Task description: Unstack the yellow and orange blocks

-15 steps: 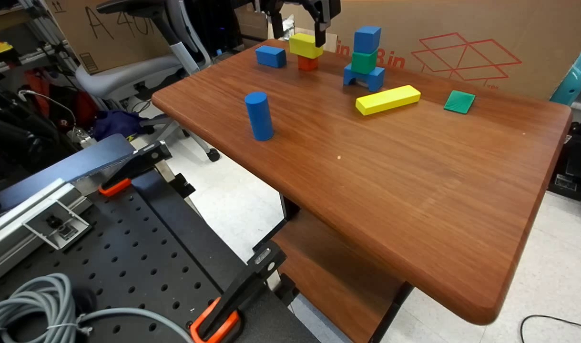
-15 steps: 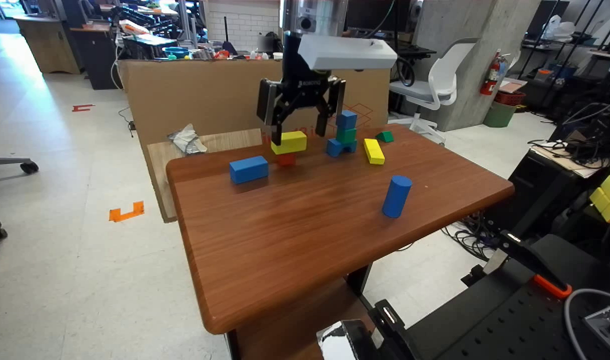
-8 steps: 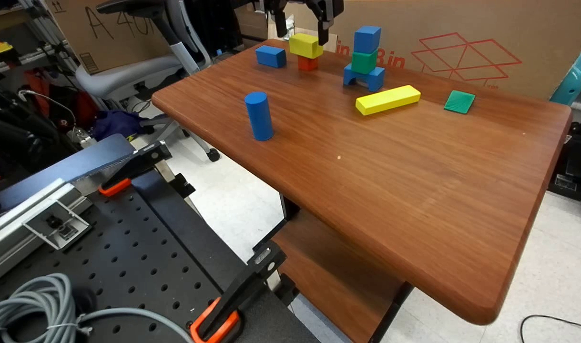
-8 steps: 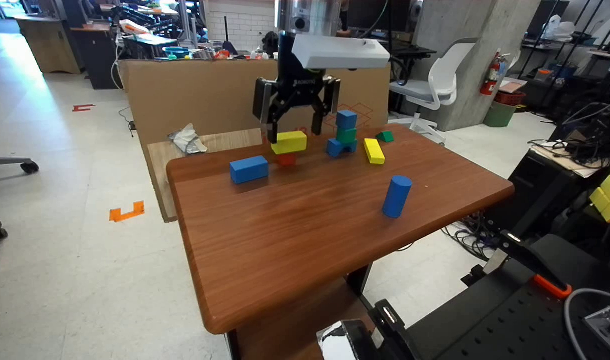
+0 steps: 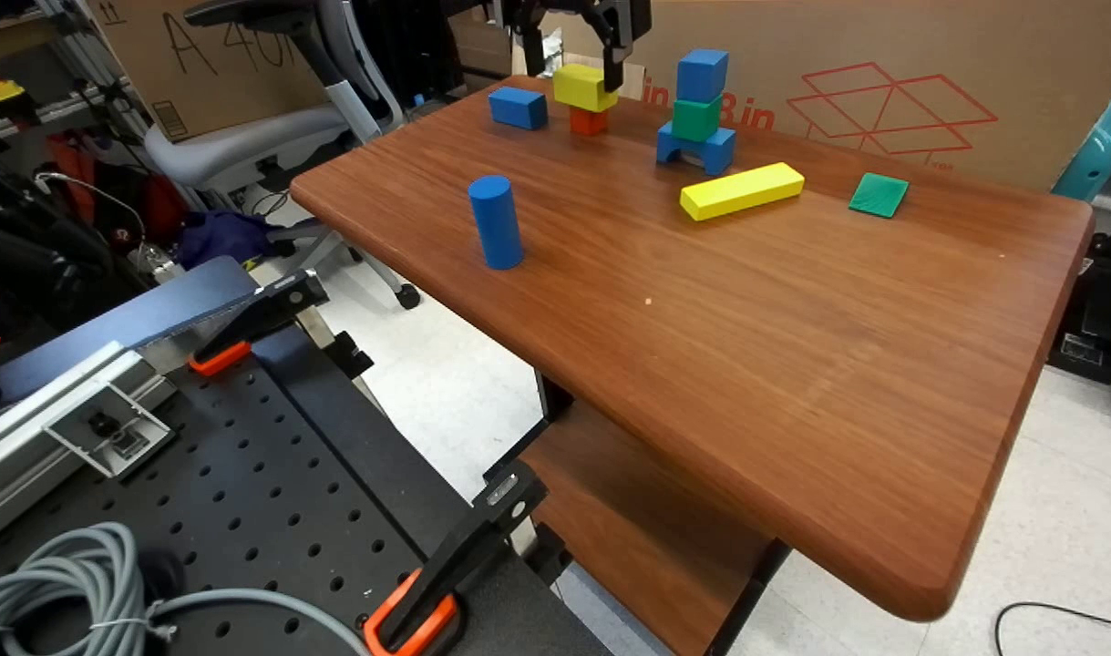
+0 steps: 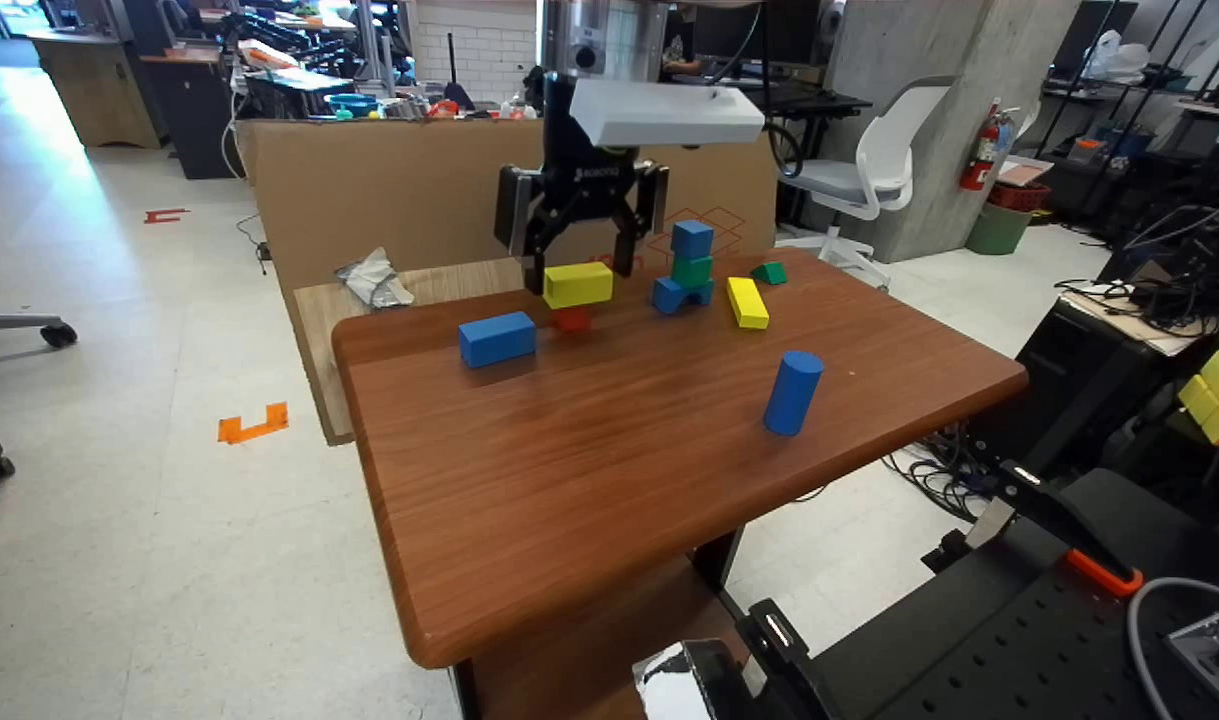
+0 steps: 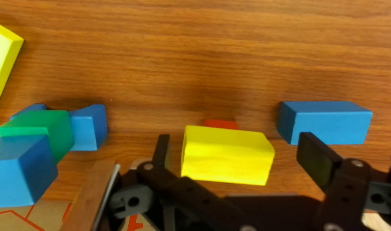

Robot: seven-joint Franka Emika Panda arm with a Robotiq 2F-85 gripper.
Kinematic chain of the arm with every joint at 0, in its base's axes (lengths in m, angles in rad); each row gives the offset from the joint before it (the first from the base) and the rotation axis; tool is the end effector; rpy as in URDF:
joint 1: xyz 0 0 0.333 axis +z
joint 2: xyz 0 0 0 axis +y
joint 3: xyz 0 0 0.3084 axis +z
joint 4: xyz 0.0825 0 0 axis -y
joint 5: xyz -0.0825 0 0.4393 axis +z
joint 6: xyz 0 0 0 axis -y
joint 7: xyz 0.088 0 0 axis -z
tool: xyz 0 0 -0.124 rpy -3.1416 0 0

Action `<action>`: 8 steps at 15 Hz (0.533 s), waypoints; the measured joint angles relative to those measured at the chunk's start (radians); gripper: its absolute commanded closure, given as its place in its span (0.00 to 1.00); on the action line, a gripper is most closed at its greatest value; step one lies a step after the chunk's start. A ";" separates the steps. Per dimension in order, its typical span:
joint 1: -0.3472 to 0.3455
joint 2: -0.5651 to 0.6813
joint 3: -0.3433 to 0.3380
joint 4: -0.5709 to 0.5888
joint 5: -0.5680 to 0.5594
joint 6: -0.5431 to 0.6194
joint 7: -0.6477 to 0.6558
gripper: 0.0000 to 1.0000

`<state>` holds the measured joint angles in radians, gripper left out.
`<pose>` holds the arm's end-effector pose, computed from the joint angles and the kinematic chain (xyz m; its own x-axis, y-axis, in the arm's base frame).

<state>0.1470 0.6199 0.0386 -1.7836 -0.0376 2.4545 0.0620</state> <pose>0.6855 0.1274 0.1476 0.9883 0.1436 0.0517 0.1438 -0.9896 -0.0003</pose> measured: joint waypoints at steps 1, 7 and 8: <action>0.000 0.002 -0.001 0.004 0.000 -0.001 0.000 0.25; 0.000 0.011 -0.006 0.021 -0.019 -0.002 0.000 0.57; 0.000 0.012 -0.006 0.024 -0.021 -0.002 0.000 0.57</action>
<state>0.1475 0.6315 0.0327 -1.7593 -0.0588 2.4523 0.0615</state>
